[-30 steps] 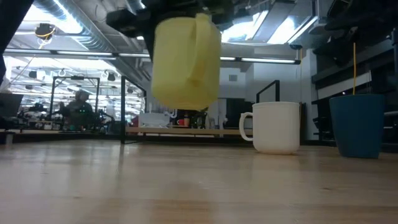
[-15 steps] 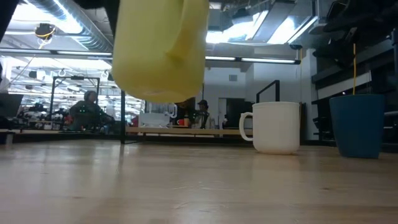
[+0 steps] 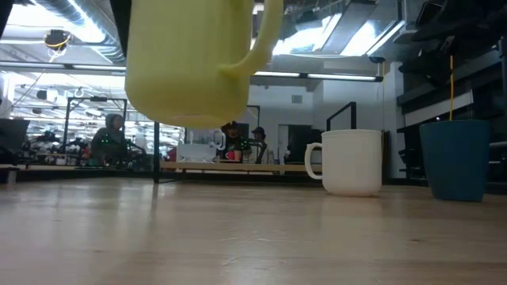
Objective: Stack small to large cups/mugs on shelf
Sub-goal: Put the yellow mug on the shelf
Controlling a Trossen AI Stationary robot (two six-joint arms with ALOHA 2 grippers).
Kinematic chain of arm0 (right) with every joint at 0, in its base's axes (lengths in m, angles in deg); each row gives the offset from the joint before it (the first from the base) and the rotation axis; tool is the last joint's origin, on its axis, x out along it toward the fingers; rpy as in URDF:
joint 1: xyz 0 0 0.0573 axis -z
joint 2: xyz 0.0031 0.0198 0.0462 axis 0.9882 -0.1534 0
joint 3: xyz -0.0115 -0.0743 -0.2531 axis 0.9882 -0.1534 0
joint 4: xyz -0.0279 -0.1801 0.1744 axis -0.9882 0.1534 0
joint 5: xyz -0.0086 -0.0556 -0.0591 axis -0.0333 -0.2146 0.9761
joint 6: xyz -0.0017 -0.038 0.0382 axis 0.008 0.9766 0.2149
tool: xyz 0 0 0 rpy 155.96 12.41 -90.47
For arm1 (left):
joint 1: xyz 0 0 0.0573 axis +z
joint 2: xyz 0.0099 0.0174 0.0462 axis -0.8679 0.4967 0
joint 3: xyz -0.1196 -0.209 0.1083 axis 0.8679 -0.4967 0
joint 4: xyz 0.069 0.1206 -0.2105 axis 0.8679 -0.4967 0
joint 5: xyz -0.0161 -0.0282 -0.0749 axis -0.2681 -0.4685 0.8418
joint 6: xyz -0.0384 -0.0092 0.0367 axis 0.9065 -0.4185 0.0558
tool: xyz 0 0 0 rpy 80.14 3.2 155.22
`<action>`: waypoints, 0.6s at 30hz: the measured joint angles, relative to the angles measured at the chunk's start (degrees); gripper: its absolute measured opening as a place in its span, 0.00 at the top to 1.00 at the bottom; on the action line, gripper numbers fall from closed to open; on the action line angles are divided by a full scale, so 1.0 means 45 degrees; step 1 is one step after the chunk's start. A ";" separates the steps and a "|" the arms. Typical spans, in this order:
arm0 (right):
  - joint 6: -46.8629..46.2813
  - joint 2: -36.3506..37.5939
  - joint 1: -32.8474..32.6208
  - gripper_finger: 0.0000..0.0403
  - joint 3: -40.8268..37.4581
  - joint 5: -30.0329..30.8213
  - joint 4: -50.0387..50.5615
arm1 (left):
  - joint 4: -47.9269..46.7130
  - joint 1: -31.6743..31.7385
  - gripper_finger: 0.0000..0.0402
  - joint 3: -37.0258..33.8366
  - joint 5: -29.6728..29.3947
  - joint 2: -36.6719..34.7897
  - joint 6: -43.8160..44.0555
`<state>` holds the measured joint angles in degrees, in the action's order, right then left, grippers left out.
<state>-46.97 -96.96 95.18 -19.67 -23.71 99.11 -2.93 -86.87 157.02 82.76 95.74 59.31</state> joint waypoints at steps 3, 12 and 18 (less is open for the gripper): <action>0.0081 0.0000 0.0000 0.30 -0.0002 0.0000 0.0023 | 0.0005 -0.0097 0.99 0.0000 -0.0164 0.0000 0.1021; 0.0188 0.0005 0.0000 0.30 -0.0001 -0.0005 0.0053 | 0.0724 0.0847 0.99 -0.0015 -0.0140 0.0622 0.1637; 0.0492 0.0005 0.0005 0.30 -0.0002 -0.0012 0.0109 | 0.1374 0.1438 0.98 -0.0015 0.0564 0.1294 0.0684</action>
<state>-44.75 -96.94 95.20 -19.68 -23.77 99.60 3.25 -80.40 156.96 85.30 101.57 62.39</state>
